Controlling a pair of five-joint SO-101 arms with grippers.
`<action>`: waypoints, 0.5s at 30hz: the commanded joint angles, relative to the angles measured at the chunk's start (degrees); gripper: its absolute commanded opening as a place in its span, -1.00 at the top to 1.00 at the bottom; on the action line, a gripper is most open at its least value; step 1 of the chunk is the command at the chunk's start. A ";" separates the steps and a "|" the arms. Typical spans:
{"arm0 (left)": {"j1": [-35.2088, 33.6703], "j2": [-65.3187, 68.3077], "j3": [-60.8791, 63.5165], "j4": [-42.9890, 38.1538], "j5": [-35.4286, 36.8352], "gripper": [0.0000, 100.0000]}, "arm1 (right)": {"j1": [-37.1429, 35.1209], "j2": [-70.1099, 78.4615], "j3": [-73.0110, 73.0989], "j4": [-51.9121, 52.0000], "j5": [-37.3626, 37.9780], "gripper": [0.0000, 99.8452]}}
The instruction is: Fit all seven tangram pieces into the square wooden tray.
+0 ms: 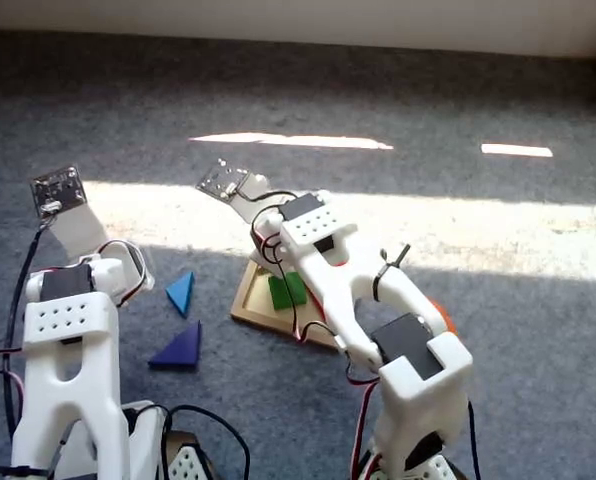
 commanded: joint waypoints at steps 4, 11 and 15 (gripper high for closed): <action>-0.84 -1.01 -0.31 -0.88 0.44 0.60 | -0.31 -0.22 -1.01 0.31 0.62 0.98; -0.84 -1.01 -0.31 -0.97 0.44 0.60 | -0.31 -11.38 -0.57 4.53 0.26 0.98; -0.84 -1.01 -0.31 -0.97 0.44 0.60 | -0.57 -17.54 2.51 5.93 -6.42 0.98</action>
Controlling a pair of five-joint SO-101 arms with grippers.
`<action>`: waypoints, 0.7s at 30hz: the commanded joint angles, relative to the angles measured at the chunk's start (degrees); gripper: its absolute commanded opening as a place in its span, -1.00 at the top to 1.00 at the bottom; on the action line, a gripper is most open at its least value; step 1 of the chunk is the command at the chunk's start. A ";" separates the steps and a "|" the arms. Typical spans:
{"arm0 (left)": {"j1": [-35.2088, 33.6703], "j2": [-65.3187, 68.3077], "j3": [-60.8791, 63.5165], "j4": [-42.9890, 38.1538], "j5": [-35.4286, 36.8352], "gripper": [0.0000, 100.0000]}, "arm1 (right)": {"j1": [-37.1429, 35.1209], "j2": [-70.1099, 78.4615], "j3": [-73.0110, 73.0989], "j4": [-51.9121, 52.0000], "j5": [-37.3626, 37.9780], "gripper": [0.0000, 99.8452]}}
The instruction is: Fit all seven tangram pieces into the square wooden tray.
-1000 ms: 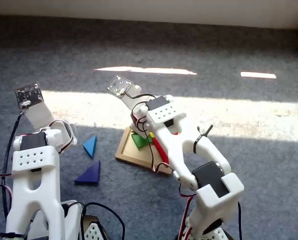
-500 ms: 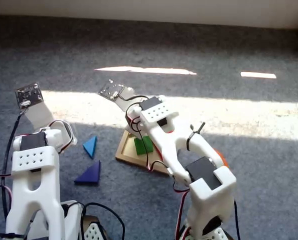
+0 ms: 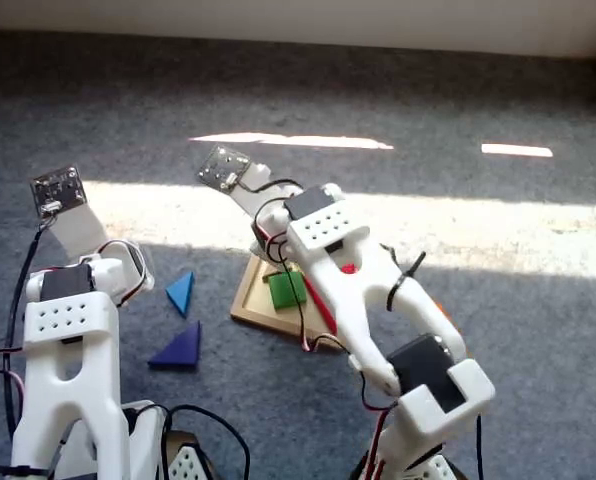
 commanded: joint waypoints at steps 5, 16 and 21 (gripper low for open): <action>-0.84 -1.01 -0.31 -0.97 0.44 0.60 | -0.48 -7.60 8.84 1.27 -7.12 0.98; -0.84 -1.01 -0.31 -0.97 0.44 0.60 | -0.22 -4.62 15.60 -2.95 -7.91 0.98; -0.84 -1.01 -0.31 -0.97 0.44 0.60 | 0.48 2.33 14.99 -4.18 -7.91 0.98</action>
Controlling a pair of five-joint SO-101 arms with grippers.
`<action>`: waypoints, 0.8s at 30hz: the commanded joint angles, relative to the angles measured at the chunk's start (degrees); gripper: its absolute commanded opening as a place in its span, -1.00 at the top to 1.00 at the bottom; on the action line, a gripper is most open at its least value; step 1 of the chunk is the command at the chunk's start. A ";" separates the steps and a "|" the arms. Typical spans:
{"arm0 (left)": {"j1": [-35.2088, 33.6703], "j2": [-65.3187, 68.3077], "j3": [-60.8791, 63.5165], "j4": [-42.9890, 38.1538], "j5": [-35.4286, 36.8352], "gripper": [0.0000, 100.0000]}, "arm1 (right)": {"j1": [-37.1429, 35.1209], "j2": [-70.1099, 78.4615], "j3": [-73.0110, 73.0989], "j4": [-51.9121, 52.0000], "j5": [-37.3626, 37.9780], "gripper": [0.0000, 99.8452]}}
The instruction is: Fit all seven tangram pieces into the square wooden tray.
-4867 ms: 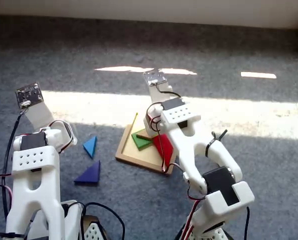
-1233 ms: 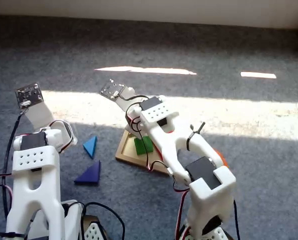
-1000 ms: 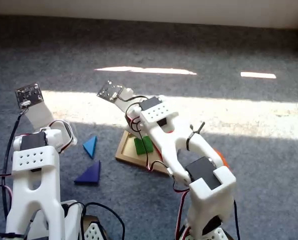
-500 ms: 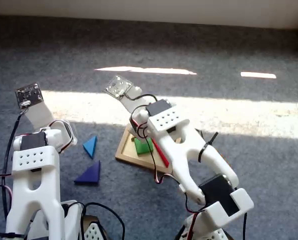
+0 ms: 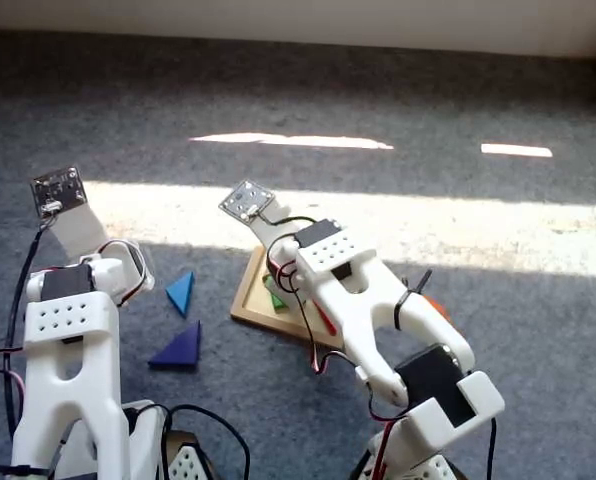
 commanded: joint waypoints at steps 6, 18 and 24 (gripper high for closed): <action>-0.84 -1.01 -0.31 -0.97 0.44 0.60 | 3.12 6.20 -8.13 -2.59 -0.44 0.98; -0.84 -1.01 -0.31 -0.97 0.44 0.60 | 3.65 13.41 -19.38 -2.59 -0.35 0.98; -0.84 -1.01 -0.31 -0.97 0.44 0.60 | 3.56 7.60 -19.91 -2.33 -0.44 0.98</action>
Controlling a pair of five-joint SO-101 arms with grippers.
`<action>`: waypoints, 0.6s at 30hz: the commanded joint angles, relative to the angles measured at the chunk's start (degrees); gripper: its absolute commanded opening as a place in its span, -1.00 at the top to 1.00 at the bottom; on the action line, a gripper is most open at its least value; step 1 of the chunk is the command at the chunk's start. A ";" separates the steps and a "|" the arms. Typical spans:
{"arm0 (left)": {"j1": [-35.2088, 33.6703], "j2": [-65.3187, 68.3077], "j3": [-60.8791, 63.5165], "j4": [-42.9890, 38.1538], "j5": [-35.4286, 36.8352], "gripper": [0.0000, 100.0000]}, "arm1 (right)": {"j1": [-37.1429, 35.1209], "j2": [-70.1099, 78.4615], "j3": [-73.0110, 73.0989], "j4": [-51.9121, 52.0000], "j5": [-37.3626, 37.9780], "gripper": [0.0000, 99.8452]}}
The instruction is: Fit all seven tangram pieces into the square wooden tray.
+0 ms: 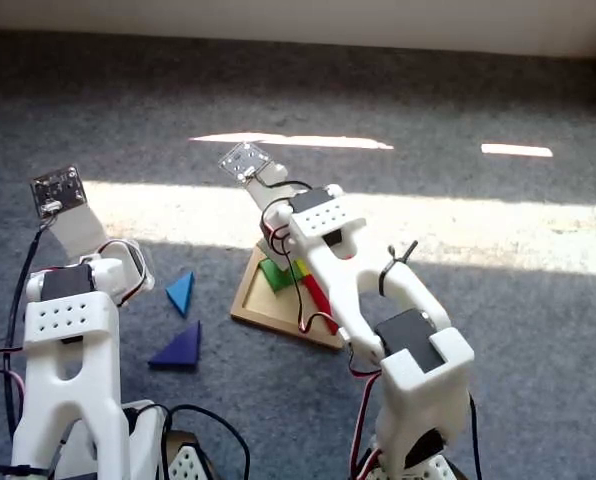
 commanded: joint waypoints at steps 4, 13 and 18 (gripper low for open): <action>-0.84 -1.01 -0.31 -0.97 0.44 0.60 | 1.63 -14.55 1.36 3.74 -0.62 0.98; -0.84 -1.01 -0.31 -0.97 0.44 0.60 | 11.03 -36.70 13.76 16.84 -0.79 0.98; -0.84 -1.01 -0.31 -0.97 0.44 0.60 | 20.00 -47.25 22.73 17.10 -3.52 0.97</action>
